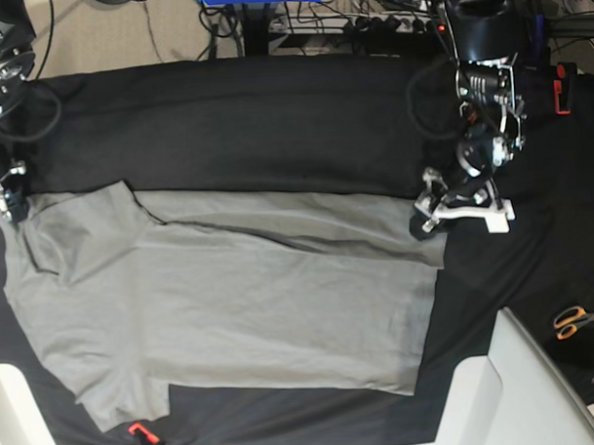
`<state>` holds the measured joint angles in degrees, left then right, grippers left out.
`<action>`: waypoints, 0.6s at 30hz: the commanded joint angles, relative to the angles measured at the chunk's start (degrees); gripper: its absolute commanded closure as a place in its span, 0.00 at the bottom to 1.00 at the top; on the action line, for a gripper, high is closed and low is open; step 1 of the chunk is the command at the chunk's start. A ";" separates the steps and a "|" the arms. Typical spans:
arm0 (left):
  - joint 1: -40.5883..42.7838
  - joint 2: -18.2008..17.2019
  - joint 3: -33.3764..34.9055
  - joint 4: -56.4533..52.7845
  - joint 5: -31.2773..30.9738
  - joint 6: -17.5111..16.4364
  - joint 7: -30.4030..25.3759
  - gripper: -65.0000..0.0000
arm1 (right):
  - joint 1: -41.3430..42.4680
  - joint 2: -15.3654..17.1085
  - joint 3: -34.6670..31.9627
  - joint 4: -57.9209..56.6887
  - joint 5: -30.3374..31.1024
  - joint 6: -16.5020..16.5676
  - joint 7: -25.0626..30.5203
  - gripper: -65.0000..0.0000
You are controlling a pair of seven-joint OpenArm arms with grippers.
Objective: Fold the T-shirt properly
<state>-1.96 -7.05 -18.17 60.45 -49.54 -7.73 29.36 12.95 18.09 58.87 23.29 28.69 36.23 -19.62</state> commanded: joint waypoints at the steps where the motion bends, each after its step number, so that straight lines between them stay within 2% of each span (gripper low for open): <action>1: -0.11 -0.03 0.02 0.17 -0.18 -0.14 0.39 0.51 | 0.02 0.24 -0.01 0.05 0.28 -0.67 -1.09 1.00; 3: -0.11 0.06 0.11 0.08 -0.18 -0.14 0.13 0.67 | 0.02 0.24 -0.01 0.05 0.28 -0.67 -1.09 1.00; 6: -0.11 0.06 0.11 -1.68 -0.18 -0.14 -2.16 0.96 | 0.02 0.24 -0.01 0.05 0.28 -0.67 -1.09 1.00; 7: -0.11 0.06 0.11 -2.47 -0.18 -0.14 -2.86 1.00 | 0.02 0.24 -0.01 0.05 0.28 -0.67 -1.09 1.00; 12: -0.29 -0.03 0.11 -3.17 -0.18 -0.05 -1.54 1.00 | 0.02 0.51 -0.19 0.05 0.28 -0.67 -1.61 1.00; 16: 2.70 -0.20 0.02 4.04 -0.26 0.12 1.98 1.00 | 0.02 1.21 -0.19 2.25 0.28 -0.67 -5.92 1.00; 18: 4.37 -0.29 -0.16 7.99 -0.26 0.12 3.03 1.00 | -0.51 0.51 -0.10 6.03 0.28 -0.67 -7.94 1.00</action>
<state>3.53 -6.70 -18.09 67.42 -49.34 -7.11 33.10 12.01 17.50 58.85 28.84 28.75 35.38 -27.64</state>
